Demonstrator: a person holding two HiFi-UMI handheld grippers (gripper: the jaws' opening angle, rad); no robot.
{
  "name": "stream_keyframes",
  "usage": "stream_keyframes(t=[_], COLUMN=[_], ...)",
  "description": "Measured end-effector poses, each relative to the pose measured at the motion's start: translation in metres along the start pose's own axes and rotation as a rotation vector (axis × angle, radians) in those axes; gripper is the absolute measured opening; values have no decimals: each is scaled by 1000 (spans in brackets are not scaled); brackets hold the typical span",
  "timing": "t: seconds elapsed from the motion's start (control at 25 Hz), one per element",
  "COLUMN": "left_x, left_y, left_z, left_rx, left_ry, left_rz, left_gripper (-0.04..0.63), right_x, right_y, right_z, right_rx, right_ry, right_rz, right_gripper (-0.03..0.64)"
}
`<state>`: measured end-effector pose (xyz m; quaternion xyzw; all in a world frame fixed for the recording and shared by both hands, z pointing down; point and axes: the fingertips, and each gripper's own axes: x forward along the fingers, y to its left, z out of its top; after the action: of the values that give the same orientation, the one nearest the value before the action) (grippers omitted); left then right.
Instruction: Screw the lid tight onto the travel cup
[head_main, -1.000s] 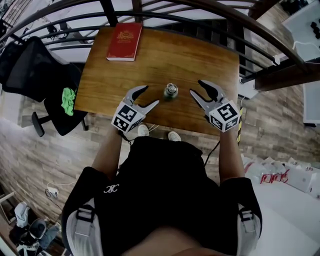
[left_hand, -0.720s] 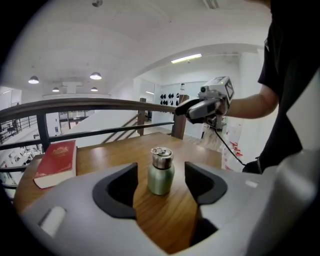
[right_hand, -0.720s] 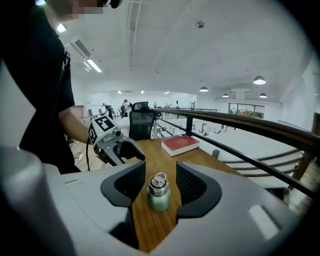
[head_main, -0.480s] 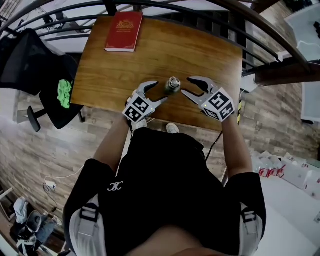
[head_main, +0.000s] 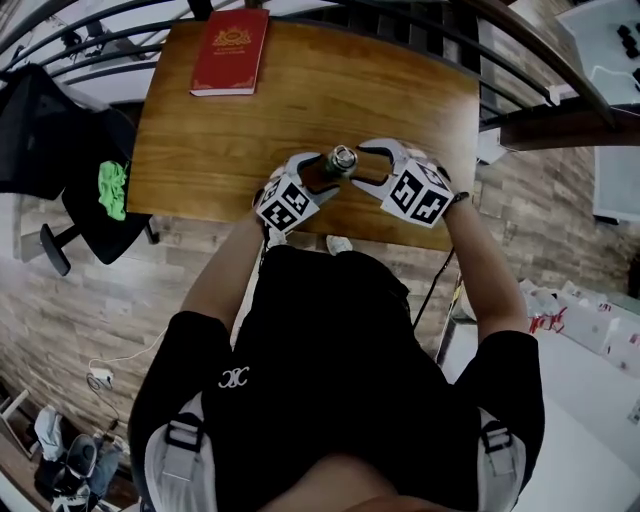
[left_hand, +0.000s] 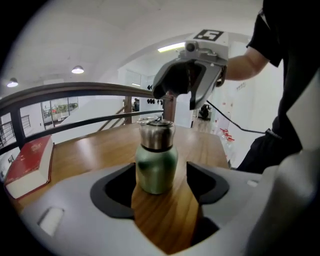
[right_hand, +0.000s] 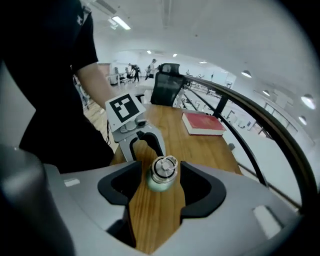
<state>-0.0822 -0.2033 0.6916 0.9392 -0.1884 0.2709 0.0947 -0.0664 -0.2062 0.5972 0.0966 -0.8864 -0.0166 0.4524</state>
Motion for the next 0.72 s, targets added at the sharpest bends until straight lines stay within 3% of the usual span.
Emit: stream_keyframes(t=[0.24,0.36,0.72], left_x=[17,22,32], left_y=[4,6,6], left_z=[-1,3,2], left_rx=[39,57,76], left_ry=[-26,-43,-68], left_rz=[-3,6,8], left_gripper=[357,368,368], right_x=[9,16,30], right_y=[5,4,0], right_z=[-5,-6,-12], right_rx=[-464,-649,-1009], right_ry=[211,267,372], right_rz=[57,74,150], right_gripper=[216,227,262])
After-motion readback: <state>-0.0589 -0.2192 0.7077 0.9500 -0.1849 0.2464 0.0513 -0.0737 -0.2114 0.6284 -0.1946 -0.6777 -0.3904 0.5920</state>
